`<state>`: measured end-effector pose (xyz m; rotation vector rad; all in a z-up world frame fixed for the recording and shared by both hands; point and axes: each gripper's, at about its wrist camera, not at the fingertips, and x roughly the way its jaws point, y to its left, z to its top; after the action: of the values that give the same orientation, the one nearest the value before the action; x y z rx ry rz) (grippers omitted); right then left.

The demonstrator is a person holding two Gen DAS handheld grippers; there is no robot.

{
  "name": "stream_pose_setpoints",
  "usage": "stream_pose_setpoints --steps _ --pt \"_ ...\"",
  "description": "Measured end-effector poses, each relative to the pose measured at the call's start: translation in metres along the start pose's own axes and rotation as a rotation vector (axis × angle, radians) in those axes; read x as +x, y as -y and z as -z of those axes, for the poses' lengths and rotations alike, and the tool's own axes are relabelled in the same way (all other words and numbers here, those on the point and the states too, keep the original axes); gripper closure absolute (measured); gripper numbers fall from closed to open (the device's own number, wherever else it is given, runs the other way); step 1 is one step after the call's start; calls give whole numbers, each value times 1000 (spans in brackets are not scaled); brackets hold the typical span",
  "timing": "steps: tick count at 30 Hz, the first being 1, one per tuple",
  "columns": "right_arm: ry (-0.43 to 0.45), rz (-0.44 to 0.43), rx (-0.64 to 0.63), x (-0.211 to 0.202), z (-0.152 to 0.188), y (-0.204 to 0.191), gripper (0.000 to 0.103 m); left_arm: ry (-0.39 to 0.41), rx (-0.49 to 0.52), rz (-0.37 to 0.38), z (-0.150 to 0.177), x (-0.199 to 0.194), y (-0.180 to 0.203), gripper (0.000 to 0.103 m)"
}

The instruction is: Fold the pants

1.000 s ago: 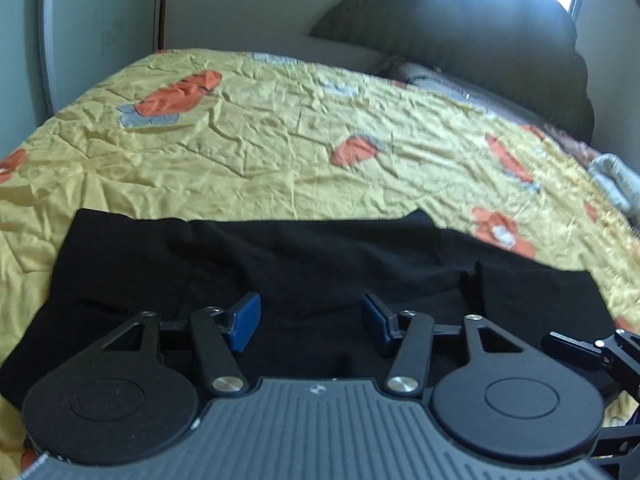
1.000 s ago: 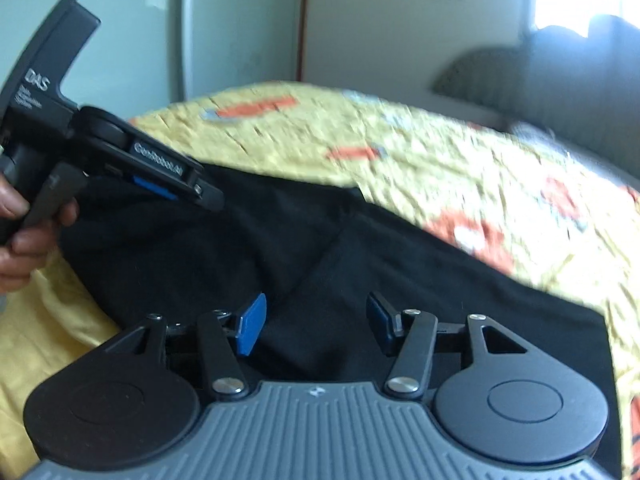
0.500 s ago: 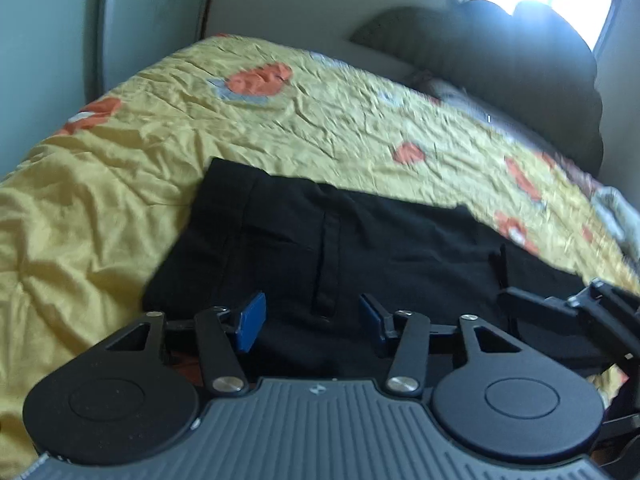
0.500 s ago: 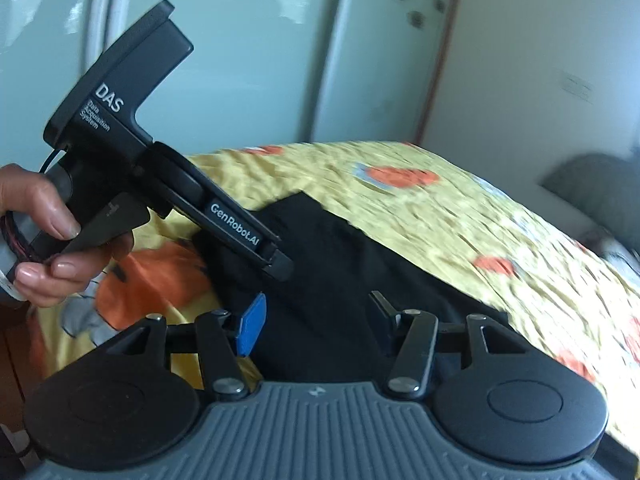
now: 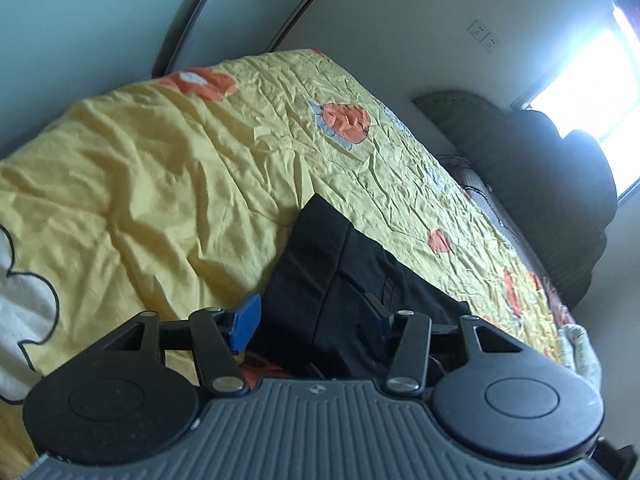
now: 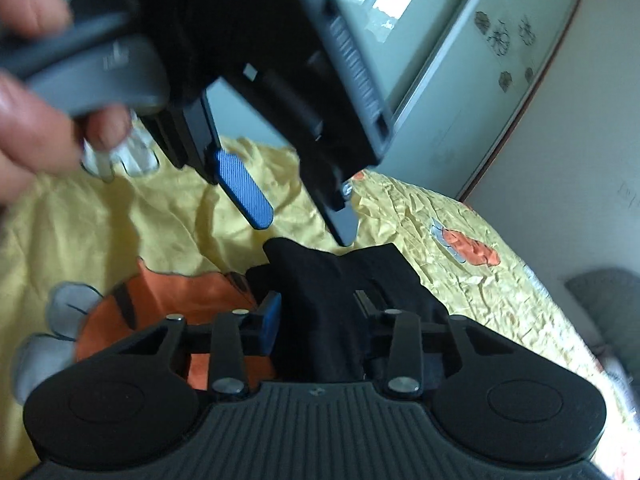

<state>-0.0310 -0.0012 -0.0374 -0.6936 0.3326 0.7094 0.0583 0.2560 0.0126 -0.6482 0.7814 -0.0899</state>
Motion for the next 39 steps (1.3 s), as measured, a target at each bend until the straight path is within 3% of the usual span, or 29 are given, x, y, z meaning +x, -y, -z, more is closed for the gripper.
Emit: stream_pose_setpoints --steps 2,5,8,13,17,19,20,21,23,28,32,34,36,38,39 --pt "-15 41 -35 8 1 -5 75 -11 -20 27 1 0 -2 47" --pt "-30 36 -72 14 3 -12 90 -28 -35 43 2 1 -1 46" --pt "0 76 -86 10 3 -16 96 -52 -45 50 5 6 -1 43" --pt "27 44 82 4 2 9 96 -104 -134 101 8 20 -9 42" --pt "29 5 140 2 3 18 96 -84 -236 137 7 29 -18 42" --pt "25 -13 144 -1 4 19 96 -79 -281 142 8 33 -22 57" --pt "20 -19 141 0 4 17 96 -82 -296 148 8 35 -24 74" --pt "15 -25 137 2 5 15 96 -85 -303 142 9 36 -25 83" --pt "2 -43 139 4 5 13 97 -73 -288 120 12 34 -24 94" --pt "1 -66 147 -1 8 11 97 -54 -252 94 15 27 -26 95" --pt "-29 -82 143 0 11 8 95 -66 -250 65 18 34 -29 95" --pt "-19 -68 141 -6 13 7 88 -59 -223 51 18 32 -28 95" --pt "-15 -50 148 -17 17 7 70 -60 -205 55 18 31 -27 94" --pt "-1 -31 133 -29 22 4 67 -51 -182 46 17 28 -24 80" --pt "1 -21 116 -33 23 2 67 -47 -165 41 16 26 -21 81"
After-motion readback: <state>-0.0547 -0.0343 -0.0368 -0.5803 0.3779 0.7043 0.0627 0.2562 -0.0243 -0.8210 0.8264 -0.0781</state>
